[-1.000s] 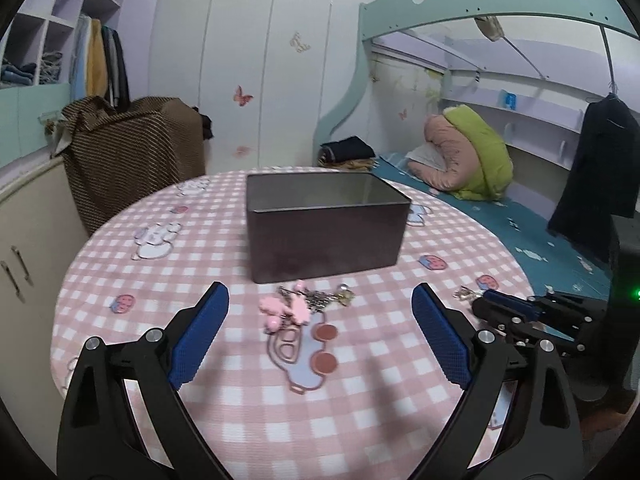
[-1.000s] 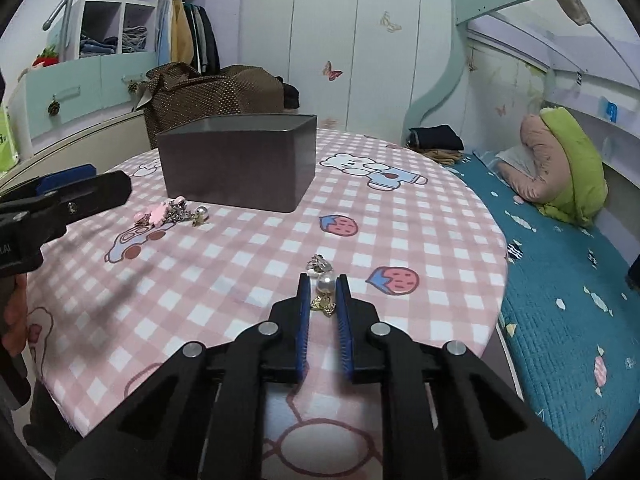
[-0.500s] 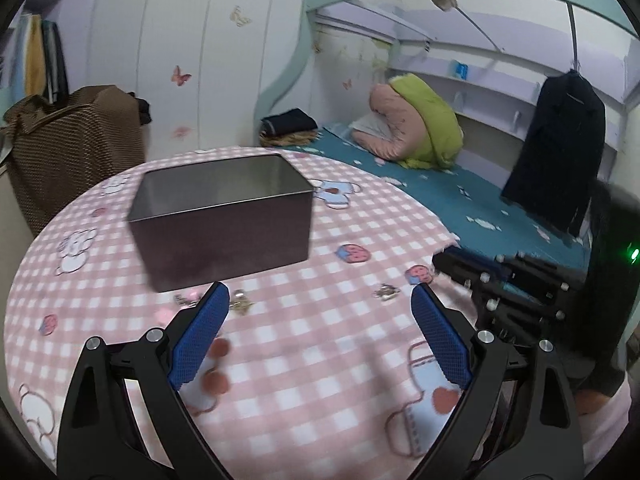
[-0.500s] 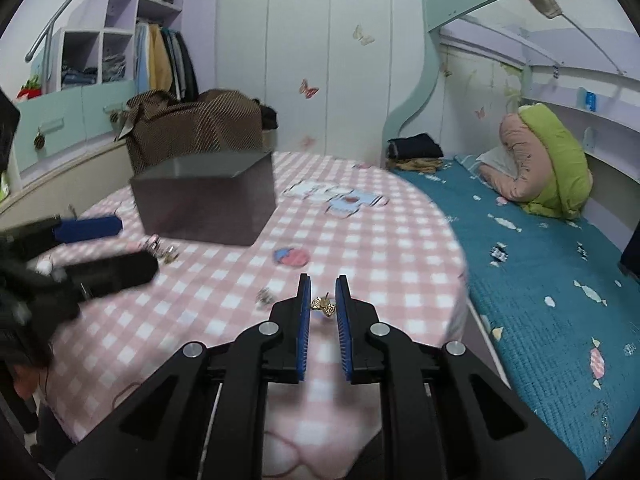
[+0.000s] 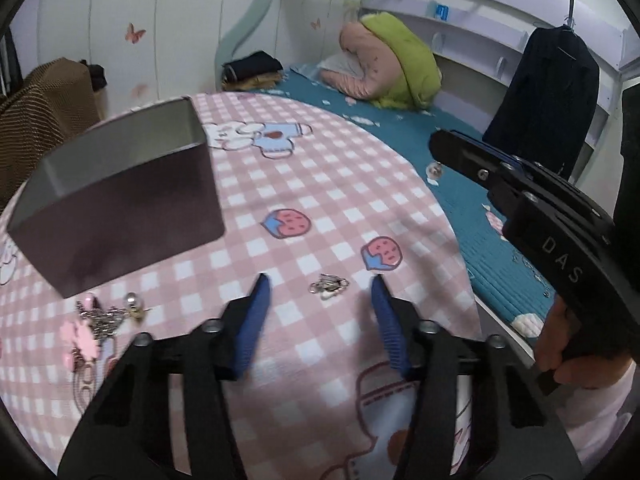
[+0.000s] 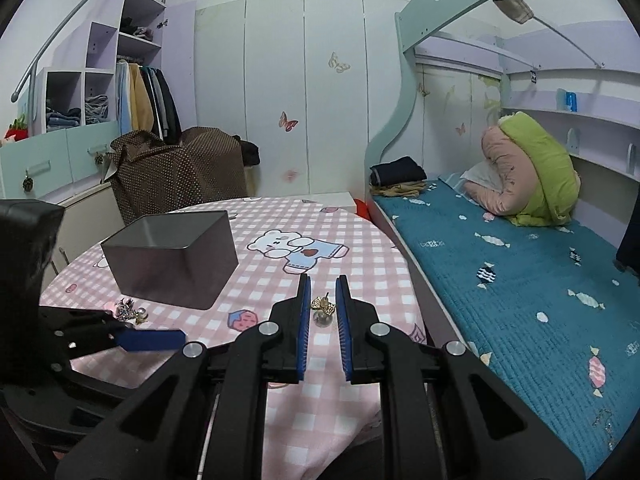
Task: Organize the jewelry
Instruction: 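Grasp another small silver earring with the left tool while the right tool holds its earring, then carry both earrings into the grey tin and open both tools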
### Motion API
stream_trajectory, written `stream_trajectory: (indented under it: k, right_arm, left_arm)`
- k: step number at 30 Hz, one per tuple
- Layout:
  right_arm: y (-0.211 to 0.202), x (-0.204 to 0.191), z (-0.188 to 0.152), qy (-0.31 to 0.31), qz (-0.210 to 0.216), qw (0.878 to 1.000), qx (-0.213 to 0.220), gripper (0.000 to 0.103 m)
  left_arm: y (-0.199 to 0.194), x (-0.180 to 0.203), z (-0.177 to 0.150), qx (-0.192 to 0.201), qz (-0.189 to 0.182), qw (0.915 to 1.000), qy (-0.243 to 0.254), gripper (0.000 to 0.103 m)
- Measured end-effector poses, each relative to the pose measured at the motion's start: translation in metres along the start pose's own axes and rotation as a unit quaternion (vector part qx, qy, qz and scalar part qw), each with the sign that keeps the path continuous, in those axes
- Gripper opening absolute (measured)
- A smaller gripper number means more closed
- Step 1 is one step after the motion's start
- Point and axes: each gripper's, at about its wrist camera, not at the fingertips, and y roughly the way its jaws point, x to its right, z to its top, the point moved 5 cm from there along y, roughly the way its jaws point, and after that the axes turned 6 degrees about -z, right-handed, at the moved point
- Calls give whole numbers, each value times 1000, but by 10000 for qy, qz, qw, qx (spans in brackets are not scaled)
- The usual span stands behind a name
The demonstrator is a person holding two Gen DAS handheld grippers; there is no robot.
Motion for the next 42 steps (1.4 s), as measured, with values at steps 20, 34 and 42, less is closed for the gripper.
stream_trajectory:
  k: [20,34,42]
  right_arm:
    - [-5,-16,4,-78,221,9997,-29,12]
    - [-2,-69,29,-372,592,9975,125,12]
    - [7,-99,44,-557,807,9950,183,12]
  left_arm:
    - [-11,1,1,191,262,9994,81,16]
    - [-69,-45,7,818,589,9942,-371,16]
    - [-95,-71,12,1080,873,9891,-495,16]
